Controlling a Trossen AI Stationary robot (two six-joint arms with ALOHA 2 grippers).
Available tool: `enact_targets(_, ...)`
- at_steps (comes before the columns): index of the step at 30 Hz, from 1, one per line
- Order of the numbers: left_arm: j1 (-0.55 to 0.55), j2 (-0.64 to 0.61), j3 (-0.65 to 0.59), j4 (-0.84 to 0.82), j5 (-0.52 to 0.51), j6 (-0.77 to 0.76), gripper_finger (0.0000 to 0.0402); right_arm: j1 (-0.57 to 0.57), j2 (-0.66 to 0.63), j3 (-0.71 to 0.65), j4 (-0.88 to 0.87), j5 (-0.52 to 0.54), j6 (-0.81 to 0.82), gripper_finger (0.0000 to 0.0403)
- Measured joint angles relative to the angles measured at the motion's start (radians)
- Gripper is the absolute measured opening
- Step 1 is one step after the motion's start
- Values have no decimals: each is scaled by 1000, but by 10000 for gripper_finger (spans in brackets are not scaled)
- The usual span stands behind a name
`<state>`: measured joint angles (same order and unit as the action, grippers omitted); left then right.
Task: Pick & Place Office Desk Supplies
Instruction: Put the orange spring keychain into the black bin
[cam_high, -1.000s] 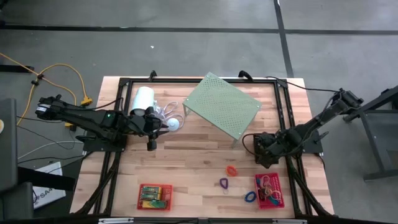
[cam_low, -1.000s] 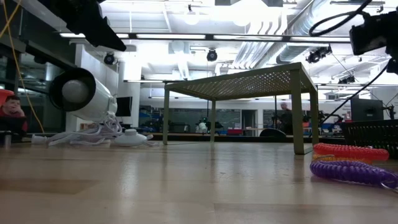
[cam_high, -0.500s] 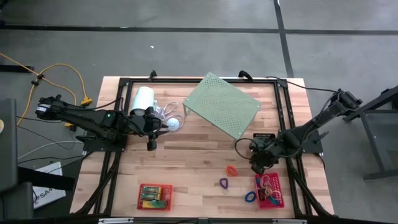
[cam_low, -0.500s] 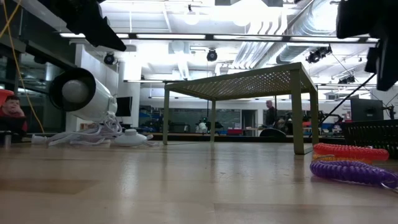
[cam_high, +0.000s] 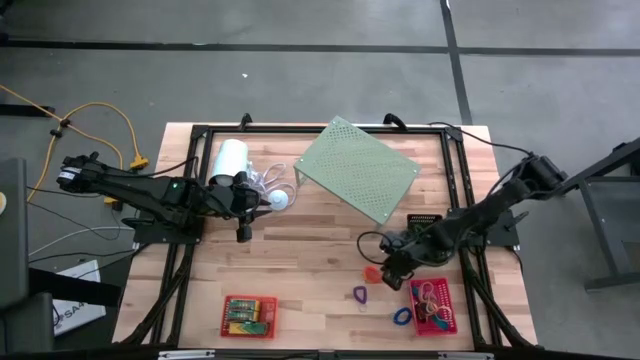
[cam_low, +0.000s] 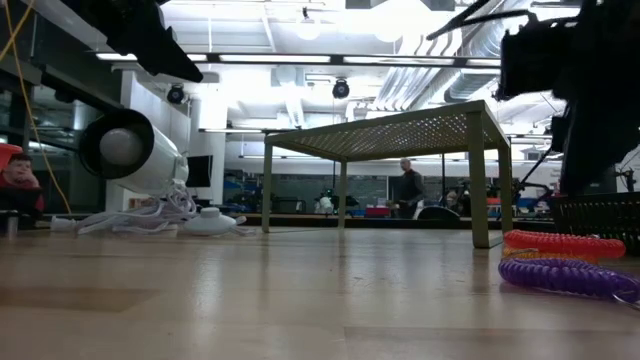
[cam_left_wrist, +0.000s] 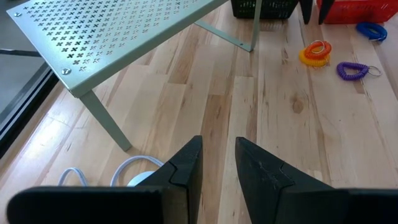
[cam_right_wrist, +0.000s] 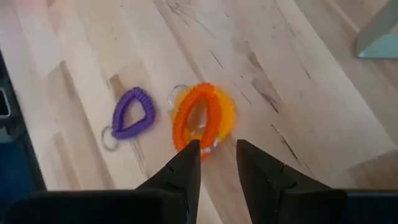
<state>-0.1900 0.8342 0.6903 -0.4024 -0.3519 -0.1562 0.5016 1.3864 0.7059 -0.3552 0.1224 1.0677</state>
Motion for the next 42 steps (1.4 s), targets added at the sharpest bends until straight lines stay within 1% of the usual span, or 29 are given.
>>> enact_targets(6, 0, 0, 0, 0, 0, 0, 89, -26, 88, 0, 75, -51, 8, 91)
enact_targets(10, 0, 0, 0, 0, 0, 0, 89, -27, 123, 0, 110, -66, 11, 91)
enact_targets(15, 0, 0, 0, 0, 0, 0, 89, -26, 127, 0, 112, -70, 35, 91)
enact_targets(21, 0, 0, 0, 0, 0, 0, 89, -26, 136, 0, 96, -43, 35, 91)
enact_targets(28, 0, 0, 0, 0, 0, 0, 89, -26, 164, 0, 121, -49, 35, 91)
enact_targets(38, 0, 0, 0, 0, 0, 0, 89, -26, 162, 0, 125, -46, 28, 91)
enact_targets(42, 0, 0, 0, 0, 0, 0, 89, -26, 186, 0, 127, -47, 27, 91)
